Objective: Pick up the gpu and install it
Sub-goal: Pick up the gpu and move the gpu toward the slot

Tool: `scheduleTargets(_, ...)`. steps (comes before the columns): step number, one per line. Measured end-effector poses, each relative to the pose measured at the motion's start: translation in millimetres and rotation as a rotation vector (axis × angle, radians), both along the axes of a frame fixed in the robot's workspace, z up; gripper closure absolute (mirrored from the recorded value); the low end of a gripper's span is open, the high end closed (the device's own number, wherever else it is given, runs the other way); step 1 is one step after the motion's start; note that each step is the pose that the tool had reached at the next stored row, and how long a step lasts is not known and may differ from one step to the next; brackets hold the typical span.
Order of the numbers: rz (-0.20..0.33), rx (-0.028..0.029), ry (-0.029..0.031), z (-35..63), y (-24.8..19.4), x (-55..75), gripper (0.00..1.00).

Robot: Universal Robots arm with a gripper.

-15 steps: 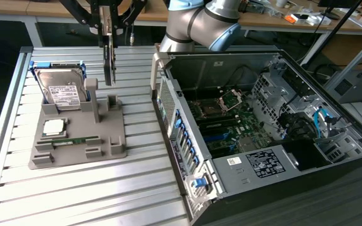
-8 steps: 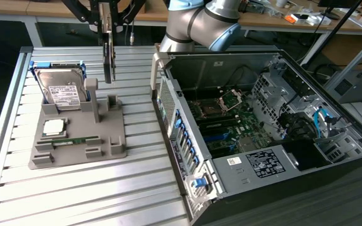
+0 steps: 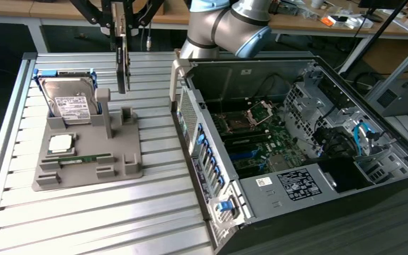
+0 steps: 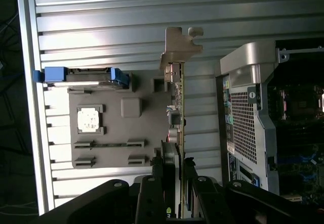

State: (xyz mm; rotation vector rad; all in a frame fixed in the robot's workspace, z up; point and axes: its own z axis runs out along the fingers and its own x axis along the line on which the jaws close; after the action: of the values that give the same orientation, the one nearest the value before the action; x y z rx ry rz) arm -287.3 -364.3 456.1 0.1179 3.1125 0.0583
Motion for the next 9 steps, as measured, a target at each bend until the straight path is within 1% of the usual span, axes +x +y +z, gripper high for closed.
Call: scheduleTargets(9,0.000,0.0000,0.0000,0.0,-3.8,1.2,0.73)
